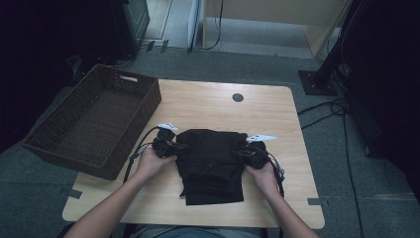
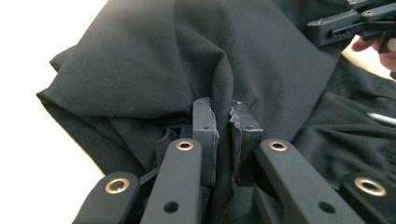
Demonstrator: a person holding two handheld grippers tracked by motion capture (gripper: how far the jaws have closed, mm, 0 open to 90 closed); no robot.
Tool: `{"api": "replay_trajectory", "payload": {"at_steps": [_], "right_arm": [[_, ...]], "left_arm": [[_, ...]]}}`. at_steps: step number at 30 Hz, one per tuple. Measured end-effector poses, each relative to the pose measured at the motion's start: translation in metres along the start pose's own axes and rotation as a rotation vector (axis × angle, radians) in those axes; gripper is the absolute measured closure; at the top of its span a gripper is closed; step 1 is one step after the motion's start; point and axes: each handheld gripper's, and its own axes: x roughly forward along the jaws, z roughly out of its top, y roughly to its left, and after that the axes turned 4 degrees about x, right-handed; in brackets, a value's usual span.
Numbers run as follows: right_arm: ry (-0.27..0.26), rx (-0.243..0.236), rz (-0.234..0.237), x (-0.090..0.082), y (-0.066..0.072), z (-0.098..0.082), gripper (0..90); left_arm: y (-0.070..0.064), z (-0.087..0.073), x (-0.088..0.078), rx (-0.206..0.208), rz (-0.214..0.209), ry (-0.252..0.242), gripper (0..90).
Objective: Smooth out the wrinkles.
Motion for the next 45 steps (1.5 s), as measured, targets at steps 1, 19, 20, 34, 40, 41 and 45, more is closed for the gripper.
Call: {"api": "replay_trajectory", "payload": {"at_steps": [1, 19, 20, 34, 40, 41, 45], "right_arm": [[-0.001, 0.003, -0.006, 0.002, -0.001, 0.002, 84.2], [-0.084, 0.001, -0.066, 0.022, -0.014, 0.046, 84.2], [-0.093, 0.005, -0.059, 0.017, -0.012, 0.045, 84.2], [-0.095, 0.025, -0.006, -0.008, -0.031, 0.043, 63.0], [-0.148, 0.035, 0.022, -0.023, -0.038, 0.059, 59.9], [-0.148, 0.035, 0.022, -0.023, -0.038, 0.059, 59.9], [-0.153, 0.021, 0.028, -0.012, -0.045, 0.079, 57.5]], "left_arm": [[0.002, 0.002, 0.004, 0.000, 0.006, -0.007, 83.1], [0.031, 0.039, -0.003, -0.042, 0.065, -0.115, 82.5], [0.030, 0.036, -0.004, -0.048, 0.051, -0.110, 82.2], [0.026, 0.038, -0.039, -0.039, 0.026, -0.156, 53.7], [0.034, 0.061, -0.042, -0.038, 0.047, -0.162, 51.7], [0.034, 0.061, -0.042, -0.038, 0.047, -0.162, 51.6], [0.050, 0.083, -0.027, -0.049, 0.046, -0.130, 48.8]]}}
